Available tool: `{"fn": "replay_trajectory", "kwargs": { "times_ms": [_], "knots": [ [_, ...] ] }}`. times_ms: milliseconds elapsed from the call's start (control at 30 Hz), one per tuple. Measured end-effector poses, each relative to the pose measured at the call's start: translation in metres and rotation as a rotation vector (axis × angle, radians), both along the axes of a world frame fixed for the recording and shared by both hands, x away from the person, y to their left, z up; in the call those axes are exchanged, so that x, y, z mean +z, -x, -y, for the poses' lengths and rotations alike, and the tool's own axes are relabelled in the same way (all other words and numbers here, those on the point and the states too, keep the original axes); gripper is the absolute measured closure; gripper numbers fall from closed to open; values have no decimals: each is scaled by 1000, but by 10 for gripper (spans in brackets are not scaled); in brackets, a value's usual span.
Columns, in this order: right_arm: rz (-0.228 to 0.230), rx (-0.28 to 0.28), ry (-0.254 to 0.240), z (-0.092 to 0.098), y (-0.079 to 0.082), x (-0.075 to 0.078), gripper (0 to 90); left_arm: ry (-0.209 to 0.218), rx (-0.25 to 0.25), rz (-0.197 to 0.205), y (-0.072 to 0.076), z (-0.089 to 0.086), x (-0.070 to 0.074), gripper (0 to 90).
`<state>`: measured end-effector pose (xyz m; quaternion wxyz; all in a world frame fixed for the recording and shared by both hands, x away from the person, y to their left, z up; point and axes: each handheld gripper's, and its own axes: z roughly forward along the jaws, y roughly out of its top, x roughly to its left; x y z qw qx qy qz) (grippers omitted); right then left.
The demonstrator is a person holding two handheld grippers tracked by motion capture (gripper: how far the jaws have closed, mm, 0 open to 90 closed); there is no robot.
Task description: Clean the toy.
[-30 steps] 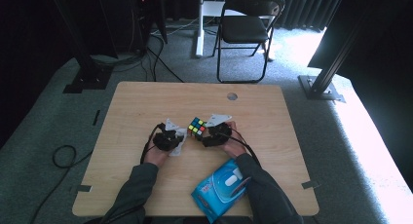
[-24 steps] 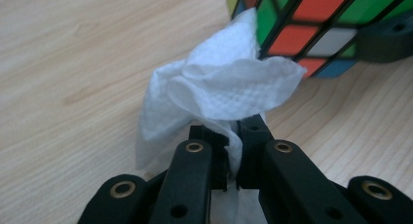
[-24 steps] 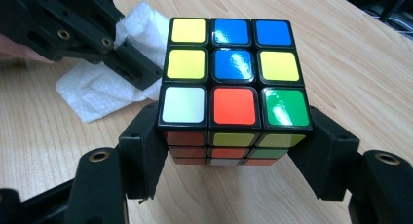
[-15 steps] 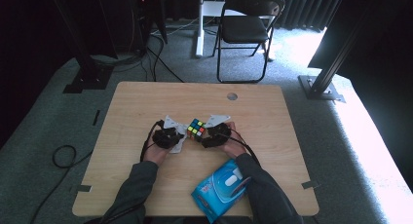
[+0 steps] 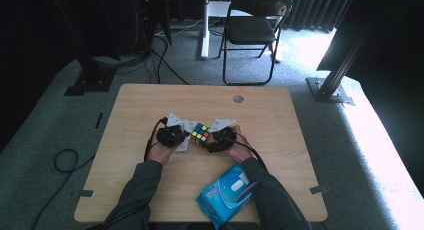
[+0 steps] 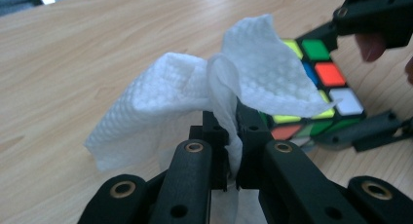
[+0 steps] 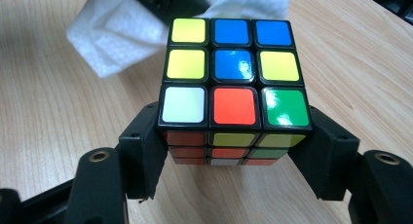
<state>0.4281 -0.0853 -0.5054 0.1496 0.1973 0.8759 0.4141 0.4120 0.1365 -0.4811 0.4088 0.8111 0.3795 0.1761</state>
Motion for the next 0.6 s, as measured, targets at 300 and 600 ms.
{"fn": "replay_trajectory", "kwargs": {
  "times_ms": [300, 600],
  "knots": [
    [0, 13, 9, -1, 1, 0, 343, 31, 3, 17, -2, 0, 7, 856],
    [-1, -4, -10, 1, 1, 1, 343, 12, 9, -15, -5, 1, -5, 856]
  ]
}}
